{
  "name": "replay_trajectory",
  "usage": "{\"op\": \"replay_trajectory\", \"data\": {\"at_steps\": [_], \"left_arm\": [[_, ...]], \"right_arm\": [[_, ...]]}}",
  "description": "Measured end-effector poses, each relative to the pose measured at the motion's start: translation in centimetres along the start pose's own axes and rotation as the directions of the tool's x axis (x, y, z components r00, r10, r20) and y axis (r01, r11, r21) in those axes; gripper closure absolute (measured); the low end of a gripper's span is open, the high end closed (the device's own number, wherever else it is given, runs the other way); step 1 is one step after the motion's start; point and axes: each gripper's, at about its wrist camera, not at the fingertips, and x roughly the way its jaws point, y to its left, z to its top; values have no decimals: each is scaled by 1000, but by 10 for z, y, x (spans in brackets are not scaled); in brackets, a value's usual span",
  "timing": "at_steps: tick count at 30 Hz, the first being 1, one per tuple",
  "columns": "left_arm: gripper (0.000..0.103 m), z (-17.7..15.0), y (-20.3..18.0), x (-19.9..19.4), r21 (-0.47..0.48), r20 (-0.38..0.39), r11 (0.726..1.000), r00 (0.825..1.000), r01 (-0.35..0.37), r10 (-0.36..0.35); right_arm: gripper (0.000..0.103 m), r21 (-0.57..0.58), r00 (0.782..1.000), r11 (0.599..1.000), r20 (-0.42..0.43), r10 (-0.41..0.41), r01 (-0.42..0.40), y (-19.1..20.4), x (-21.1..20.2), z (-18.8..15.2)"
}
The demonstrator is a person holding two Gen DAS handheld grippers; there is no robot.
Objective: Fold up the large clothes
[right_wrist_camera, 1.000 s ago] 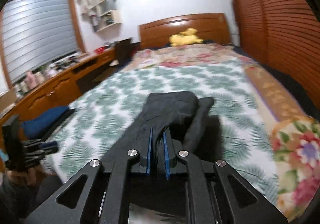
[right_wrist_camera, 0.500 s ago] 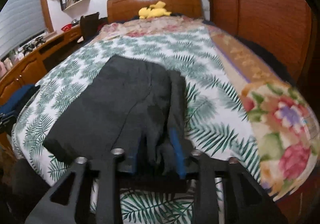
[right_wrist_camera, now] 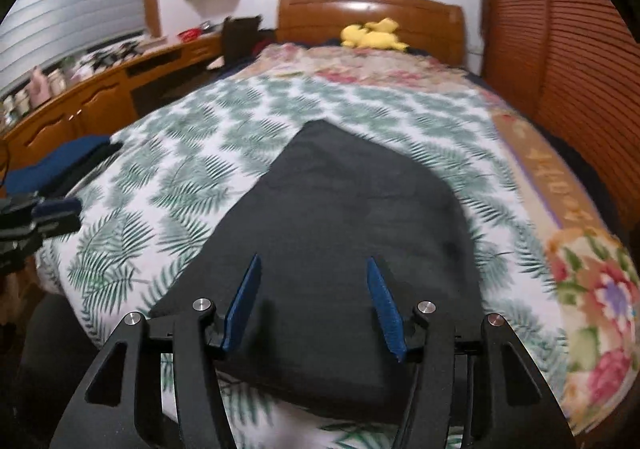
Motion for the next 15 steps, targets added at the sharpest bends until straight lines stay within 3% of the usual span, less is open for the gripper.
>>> {"op": "replay_trajectory", "data": {"at_steps": [5, 15], "left_arm": [[79, 4, 0, 15, 4, -12, 1000, 1000, 5, -5], [79, 14, -4, 67, 12, -65, 998, 996, 54, -54]], "right_arm": [[47, 19, 993, 1000, -116, 11, -9, 3, 38, -25], [47, 50, 997, 999, -77, 26, -22, -15, 6, -40]]}}
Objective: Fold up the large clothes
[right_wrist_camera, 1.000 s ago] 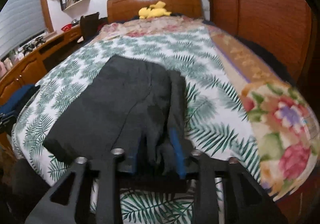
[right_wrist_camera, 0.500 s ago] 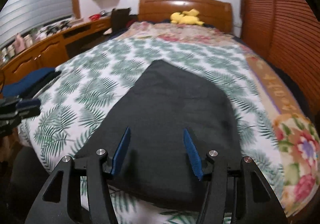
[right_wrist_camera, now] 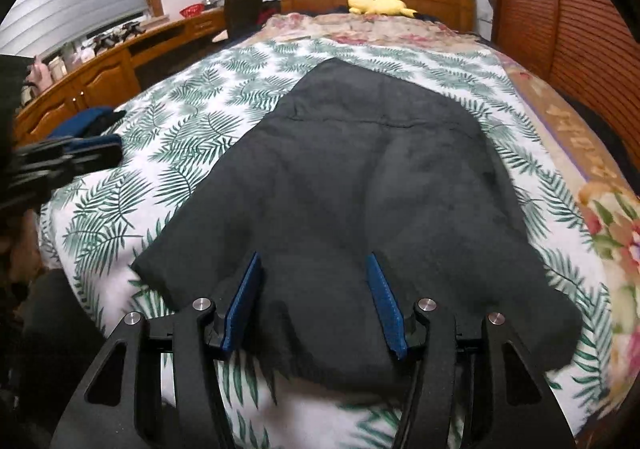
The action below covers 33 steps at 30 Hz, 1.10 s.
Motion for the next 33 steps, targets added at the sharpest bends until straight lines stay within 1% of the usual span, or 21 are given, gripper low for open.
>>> {"op": "replay_trajectory", "data": {"at_steps": [3, 5, 8, 11, 14, 17, 22, 25, 33], "left_arm": [[79, 6, -2, 13, 7, -9, 1000, 1000, 8, -8], [79, 8, -2, 19, 10, -14, 1000, 1000, 13, -13], [79, 14, -4, 31, 22, -24, 1000, 1000, 18, -18], [79, 20, -5, 40, 31, -30, 999, 999, 21, -20], [78, 29, -4, 51, 40, -33, 999, 999, 24, -22], [78, 40, -3, 63, 50, -36, 998, 999, 23, -21], [77, 59, 3, 88, 51, -48, 999, 999, 11, -9], [76, 73, 9, 104, 52, -47, 999, 999, 4, -2], [72, 109, 35, 158, 39, -72, 998, 996, -50, 53]], "right_arm": [[47, 46, 1000, 999, 7, -25, 24, -17, -18, -8], [47, 75, 998, 995, 12, -59, 58, -31, -32, -16], [47, 106, 996, 990, 14, -90, 88, -46, -44, -25], [47, 113, 991, 984, 0, -136, 136, -57, -49, -34], [47, 143, 989, 979, -11, -149, 149, -68, -46, -42], [47, 176, 989, 973, -19, -146, 147, -79, -40, -46], [47, 217, 993, 969, -43, -114, 121, -90, -22, -52], [47, 227, 994, 968, -42, -99, 105, -92, -17, -53], [46, 222, 996, 971, -38, -79, 85, -95, -7, -54]]}}
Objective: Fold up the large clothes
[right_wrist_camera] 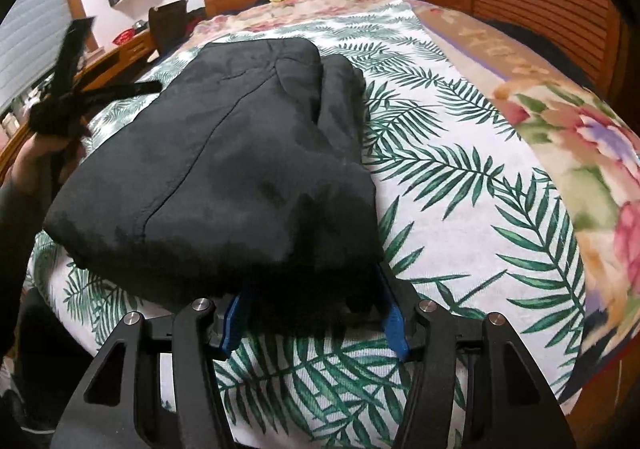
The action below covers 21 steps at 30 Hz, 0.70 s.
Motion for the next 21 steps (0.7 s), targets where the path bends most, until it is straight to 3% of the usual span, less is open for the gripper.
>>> {"op": "replay_trajectory", "data": {"at_steps": [9, 15, 21], "left_arm": [[65, 26, 23, 57, -20, -38, 998, 997, -61, 60], [49, 25, 24, 78, 5, -71, 995, 992, -102, 102], [48, 27, 32, 87, -38, -95, 997, 993, -69, 65]], "right_arm": [[45, -6, 1000, 1000, -1, 16, -16, -2, 1, -2], [45, 0, 1000, 1000, 4, 29, -29, -3, 2, -3], [45, 4, 1000, 1000, 10, 28, -28, -3, 2, -4]]}}
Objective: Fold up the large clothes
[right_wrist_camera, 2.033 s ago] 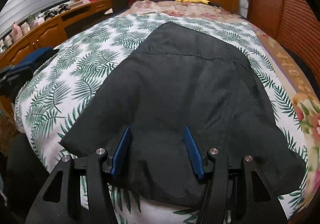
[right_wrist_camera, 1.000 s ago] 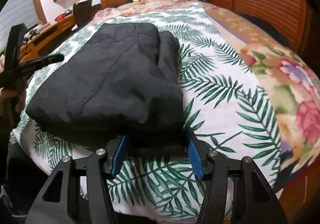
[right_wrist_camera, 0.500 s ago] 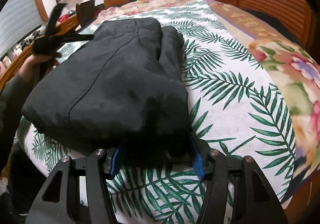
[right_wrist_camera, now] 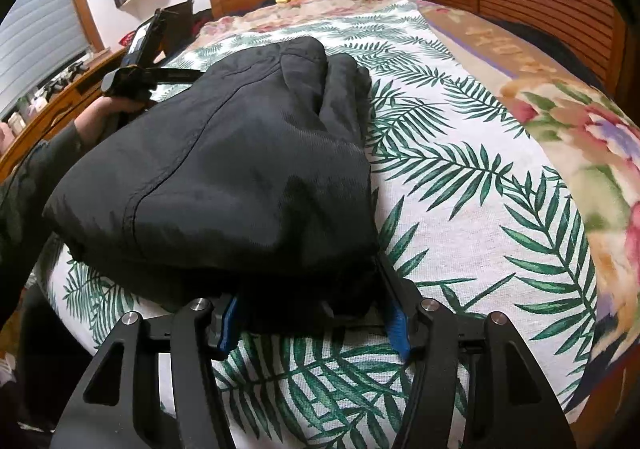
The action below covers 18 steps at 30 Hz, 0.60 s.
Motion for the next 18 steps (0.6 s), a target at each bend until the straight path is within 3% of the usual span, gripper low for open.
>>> {"op": "replay_trajectory", "data": {"at_steps": [5, 8, 11, 13, 15, 18], "left_arm": [[48, 0, -1, -1, -31, -9, 1000, 1000, 0, 0], [59, -1, -4, -2, -19, -3, 1000, 1000, 23, -23], [74, -1, -5, -4, -8, 2, 999, 999, 41, -41], [86, 0, -6, -9, 7, 9, 999, 999, 46, -46], [88, 1, -12, -25, 40, 71, 999, 997, 26, -29], [90, 4, -24, -51, 82, 123, 997, 992, 8, -18]], "right_arm": [[45, 3, 1000, 1000, -5, 1, -1, 2, 1, 2], [45, 12, 1000, 1000, -4, 10, -10, 2, 1, 4], [62, 21, 999, 998, 0, 53, -53, 3, 1, 6], [83, 15, 998, 998, 14, 58, -58, 4, -1, 8], [91, 17, 996, 996, 21, 86, -87, 4, -2, 11], [94, -25, 997, 998, 41, 60, -59, 10, -9, 17]]}}
